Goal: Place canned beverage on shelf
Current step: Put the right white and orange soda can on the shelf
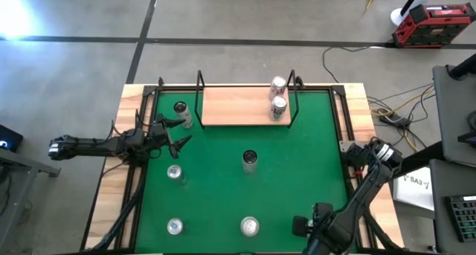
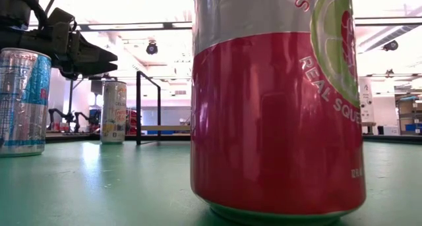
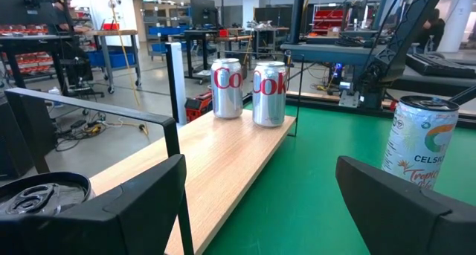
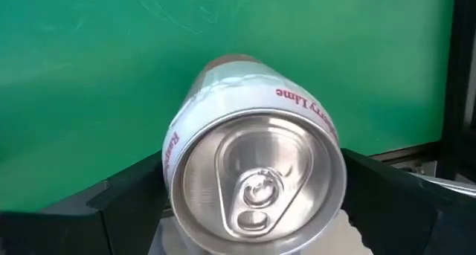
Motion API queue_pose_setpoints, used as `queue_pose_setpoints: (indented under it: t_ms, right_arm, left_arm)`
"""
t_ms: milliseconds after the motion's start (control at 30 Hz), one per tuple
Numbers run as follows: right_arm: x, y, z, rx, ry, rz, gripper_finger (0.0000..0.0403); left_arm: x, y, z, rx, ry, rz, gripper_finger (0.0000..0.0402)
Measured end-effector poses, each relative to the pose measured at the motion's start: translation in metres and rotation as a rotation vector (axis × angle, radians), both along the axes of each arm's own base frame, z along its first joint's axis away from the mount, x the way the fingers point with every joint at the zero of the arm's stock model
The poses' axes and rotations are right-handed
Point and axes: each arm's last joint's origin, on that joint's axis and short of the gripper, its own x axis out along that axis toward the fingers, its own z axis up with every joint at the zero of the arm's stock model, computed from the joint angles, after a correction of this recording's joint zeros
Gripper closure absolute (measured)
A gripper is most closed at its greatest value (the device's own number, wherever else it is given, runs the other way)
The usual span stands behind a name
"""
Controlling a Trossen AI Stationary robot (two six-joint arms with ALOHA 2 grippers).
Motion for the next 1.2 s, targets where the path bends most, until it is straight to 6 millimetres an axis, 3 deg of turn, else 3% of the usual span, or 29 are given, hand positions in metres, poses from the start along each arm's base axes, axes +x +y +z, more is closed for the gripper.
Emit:
queue_pose_setpoints:
  t_ms: [200,433,700,967,1200]
  right_arm:
    - [0.0,-0.002,-0.002,-0.031,-0.018,0.0,0.0052]
    - [-0.001,-0.003,-0.008,-0.047,-0.024,-0.049,0.0111]
    - [0.011,-0.006,0.002,-0.056,-0.104,-0.206,0.0112]
    - [0.048,-0.059,0.036,-0.132,-0.051,-0.21,0.0112]
    - [0.09,-0.134,0.065,-0.179,-0.055,-0.182,0.0112]
  left_arm:
    - [0.0,0.0,0.0,0.0,0.0,0.0,0.007]
    - [0.0,0.0,0.0,0.0,0.0,0.0,0.007]
    - [0.0,0.0,0.0,0.0,0.0,0.0,0.007]
    - [0.0,0.0,0.0,0.0,0.0,0.0,0.007]
    - [0.0,0.0,0.0,0.0,0.001,-0.001,0.007]
